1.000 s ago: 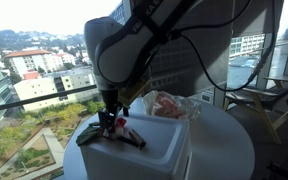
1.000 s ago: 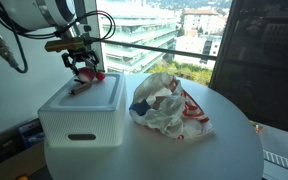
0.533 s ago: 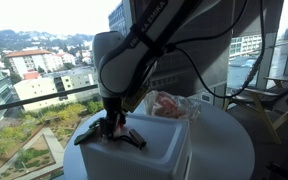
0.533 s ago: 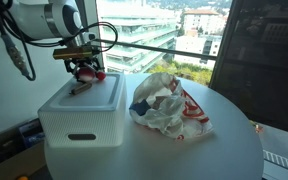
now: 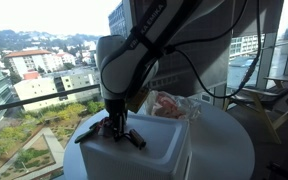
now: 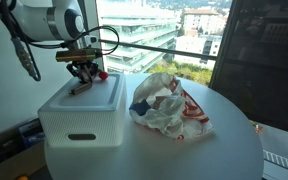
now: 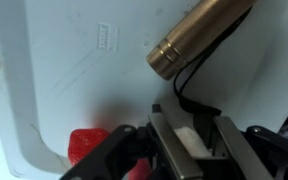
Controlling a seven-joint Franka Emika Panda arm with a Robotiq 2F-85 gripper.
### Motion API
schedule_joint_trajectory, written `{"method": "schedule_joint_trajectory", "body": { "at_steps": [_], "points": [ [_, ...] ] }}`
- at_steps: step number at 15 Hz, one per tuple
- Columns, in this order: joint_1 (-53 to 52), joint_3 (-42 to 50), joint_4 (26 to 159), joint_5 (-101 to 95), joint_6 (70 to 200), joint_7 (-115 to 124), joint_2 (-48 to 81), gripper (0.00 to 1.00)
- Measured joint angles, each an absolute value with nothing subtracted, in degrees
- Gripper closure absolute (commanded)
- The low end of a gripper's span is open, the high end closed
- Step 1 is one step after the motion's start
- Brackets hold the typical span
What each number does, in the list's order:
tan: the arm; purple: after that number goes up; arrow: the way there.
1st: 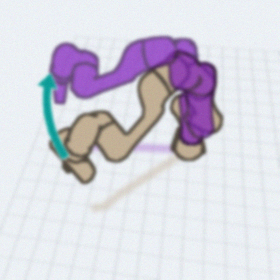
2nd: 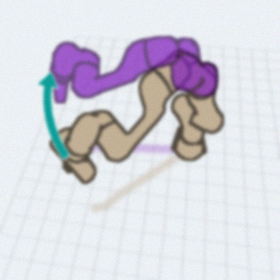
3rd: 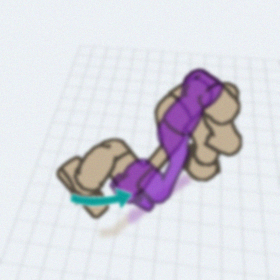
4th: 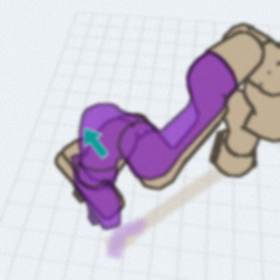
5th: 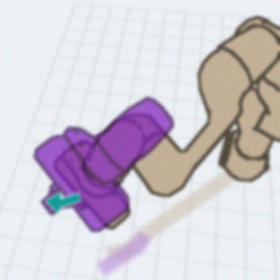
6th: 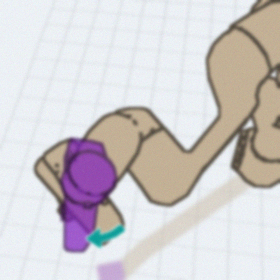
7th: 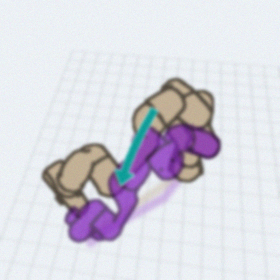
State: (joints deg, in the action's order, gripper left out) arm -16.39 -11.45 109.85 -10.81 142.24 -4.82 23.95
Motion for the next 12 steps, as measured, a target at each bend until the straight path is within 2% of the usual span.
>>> {"method": "schedule_joint_trajectory", "body": {
  "at_steps": [1,2,3,4,10,12],
  "points": [
    [-16.4,-11.6,109.9,-10.6,142.2,-5.1,23.8,0.62],
    [-16.3,-11.6,110.0,-10.5,142.2,-5.3,23.8,0.53],
    [-16.3,-11.6,110.0,-10.5,142.2,-5.4,23.8,0.53],
    [-16.3,-11.6,110.0,-10.5,142.2,-5.4,23.8,0.47],
    [-16.0,-11.5,110.5,-10.5,142.1,-4.2,23.7,0.01],
    [-16.0,-12.0,111.1,-10.2,142.2,-4.2,23.5,0.0]
  ]
}}
